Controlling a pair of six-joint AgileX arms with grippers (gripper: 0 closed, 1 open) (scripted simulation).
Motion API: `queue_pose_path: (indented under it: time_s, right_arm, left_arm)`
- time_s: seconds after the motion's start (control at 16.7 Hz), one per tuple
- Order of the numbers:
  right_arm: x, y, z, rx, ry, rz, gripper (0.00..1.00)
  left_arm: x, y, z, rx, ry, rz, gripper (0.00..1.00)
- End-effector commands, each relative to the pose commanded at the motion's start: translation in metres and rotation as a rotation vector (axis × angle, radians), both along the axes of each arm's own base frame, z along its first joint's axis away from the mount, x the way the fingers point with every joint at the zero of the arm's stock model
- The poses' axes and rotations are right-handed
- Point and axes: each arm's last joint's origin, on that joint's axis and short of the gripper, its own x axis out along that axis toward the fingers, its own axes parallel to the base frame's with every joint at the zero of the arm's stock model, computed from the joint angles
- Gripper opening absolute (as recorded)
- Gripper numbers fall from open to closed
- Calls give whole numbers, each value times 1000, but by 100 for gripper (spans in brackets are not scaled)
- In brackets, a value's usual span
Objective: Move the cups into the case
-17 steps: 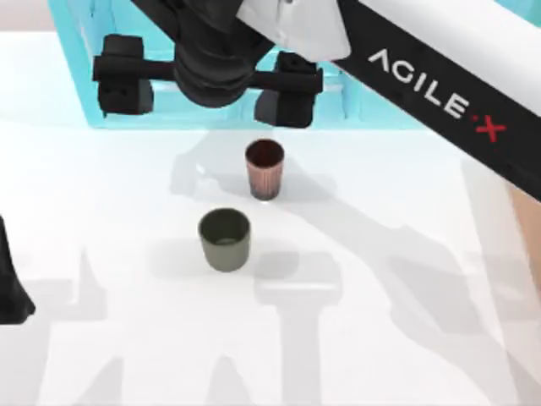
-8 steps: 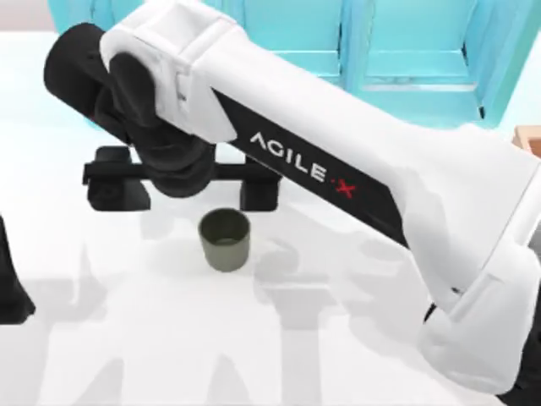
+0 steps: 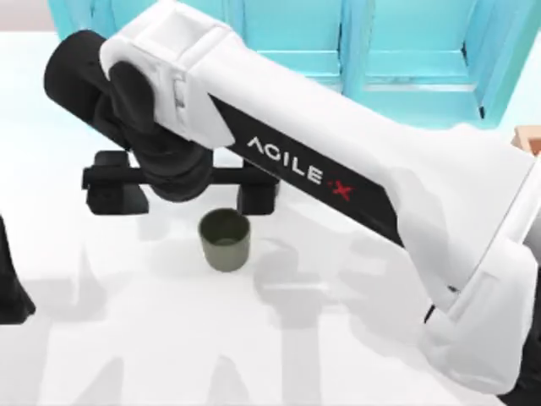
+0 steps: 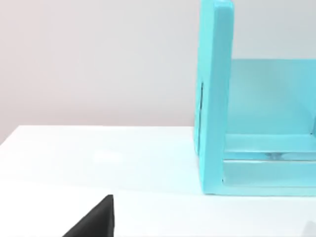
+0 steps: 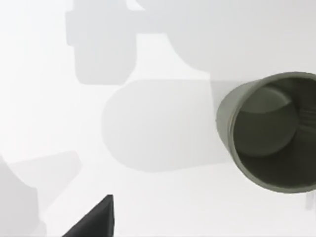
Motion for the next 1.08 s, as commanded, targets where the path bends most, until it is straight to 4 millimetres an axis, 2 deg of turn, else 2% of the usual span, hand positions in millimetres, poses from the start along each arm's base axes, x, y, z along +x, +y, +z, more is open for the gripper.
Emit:
queue_pose_path:
  time_s: [0.48, 0.78, 1.08]
  right_arm:
    - [23, 0, -79, 4, -3, 0, 100]
    - [24, -1, -84, 3, -2, 0, 100]
    - [24, -1, -84, 3, -2, 0, 62]
  left_arm:
    - [0, 0, 0, 0, 0, 0, 100]
    - [0, 0, 0, 0, 0, 0, 100]
    - [0, 0, 0, 0, 0, 0, 100]
